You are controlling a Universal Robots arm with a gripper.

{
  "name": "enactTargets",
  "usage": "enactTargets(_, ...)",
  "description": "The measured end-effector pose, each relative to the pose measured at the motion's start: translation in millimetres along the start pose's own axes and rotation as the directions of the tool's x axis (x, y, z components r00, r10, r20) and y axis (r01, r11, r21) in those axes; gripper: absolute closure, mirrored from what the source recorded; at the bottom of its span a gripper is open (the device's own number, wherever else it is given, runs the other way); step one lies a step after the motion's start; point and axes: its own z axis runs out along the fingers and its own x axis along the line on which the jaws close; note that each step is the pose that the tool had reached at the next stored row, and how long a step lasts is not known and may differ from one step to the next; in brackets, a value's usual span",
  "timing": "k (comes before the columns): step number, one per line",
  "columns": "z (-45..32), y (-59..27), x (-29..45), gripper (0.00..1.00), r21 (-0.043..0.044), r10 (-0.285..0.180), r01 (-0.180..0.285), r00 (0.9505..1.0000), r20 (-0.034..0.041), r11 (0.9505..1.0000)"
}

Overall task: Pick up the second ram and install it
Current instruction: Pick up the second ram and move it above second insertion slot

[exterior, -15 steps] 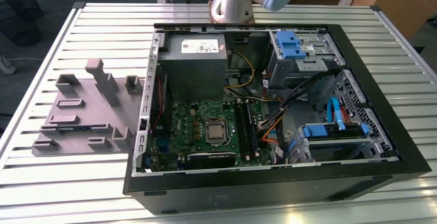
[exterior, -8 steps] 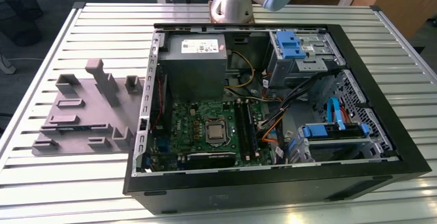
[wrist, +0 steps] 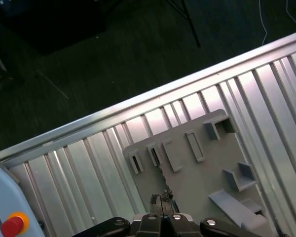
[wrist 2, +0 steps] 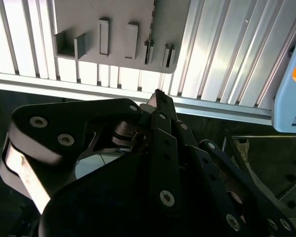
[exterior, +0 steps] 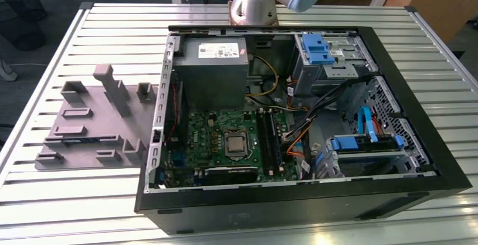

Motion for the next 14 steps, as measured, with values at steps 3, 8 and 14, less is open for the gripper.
enactTargets(3, 0.6, 0.0, 0.0, 0.89, -0.0005, -0.017, 0.017, 0.9999, -0.0009, 0.9999)
enactTargets(8, 2.1, 0.0, -0.1, 0.89, -0.0006, -0.031, 0.031, 0.9995, -0.0015, 0.9995)
enactTargets(14, 2.2, 0.0, -0.2, 0.89, -0.0007, -0.033, 0.033, 0.9995, -0.0017, 0.9995)
